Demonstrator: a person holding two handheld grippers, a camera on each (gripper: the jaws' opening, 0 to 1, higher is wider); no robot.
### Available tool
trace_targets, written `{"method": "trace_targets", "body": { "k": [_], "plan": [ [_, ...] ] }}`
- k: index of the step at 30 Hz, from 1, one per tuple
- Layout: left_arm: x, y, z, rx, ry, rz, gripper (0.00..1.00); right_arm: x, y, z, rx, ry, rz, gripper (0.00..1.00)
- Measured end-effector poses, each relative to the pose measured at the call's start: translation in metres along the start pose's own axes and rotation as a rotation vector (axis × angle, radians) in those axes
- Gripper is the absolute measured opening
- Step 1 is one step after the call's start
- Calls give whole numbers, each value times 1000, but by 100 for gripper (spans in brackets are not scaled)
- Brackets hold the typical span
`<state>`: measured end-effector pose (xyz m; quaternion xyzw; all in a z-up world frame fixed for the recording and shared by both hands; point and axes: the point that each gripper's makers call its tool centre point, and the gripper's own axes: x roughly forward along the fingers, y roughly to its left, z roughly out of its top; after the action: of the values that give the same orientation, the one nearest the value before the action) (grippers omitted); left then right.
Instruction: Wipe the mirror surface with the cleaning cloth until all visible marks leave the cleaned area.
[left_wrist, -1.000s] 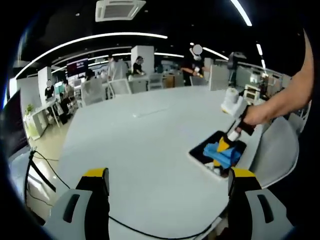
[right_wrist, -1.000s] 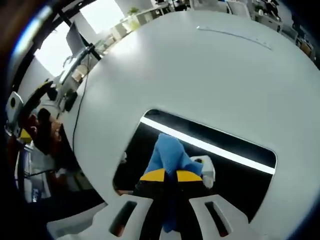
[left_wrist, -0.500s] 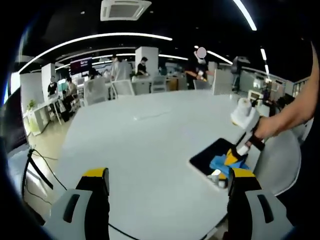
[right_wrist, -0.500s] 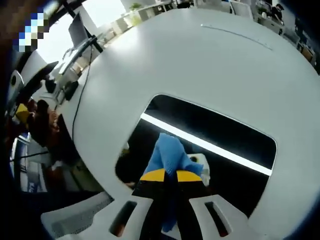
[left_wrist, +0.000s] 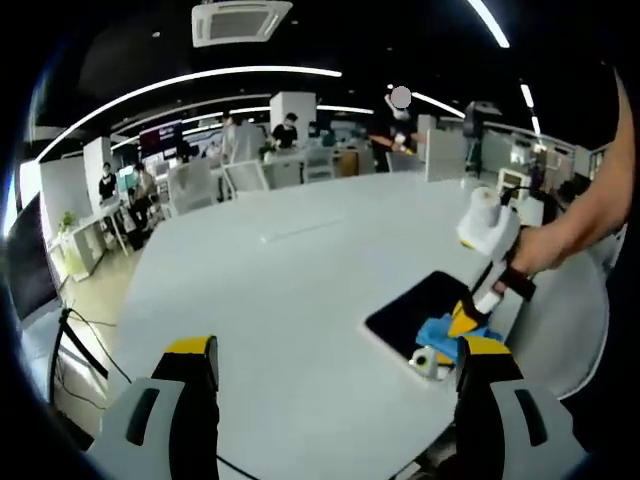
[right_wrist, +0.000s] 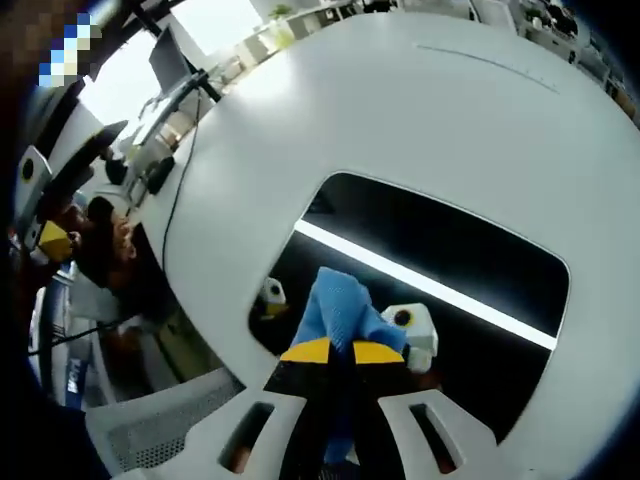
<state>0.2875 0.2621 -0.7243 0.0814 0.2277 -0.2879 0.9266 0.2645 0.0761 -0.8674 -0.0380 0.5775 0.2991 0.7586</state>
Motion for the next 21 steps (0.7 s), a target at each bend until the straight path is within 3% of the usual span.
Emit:
{"method": "trace_targets", "body": {
  "k": [4,21],
  "plan": [
    [3,1,-3,5,23,-18,99,-2,3,-8,18,17,6,0],
    [9,14,7,-7,-15,-42,99,-1,4,-8,29,6,-1,0]
  ]
}}
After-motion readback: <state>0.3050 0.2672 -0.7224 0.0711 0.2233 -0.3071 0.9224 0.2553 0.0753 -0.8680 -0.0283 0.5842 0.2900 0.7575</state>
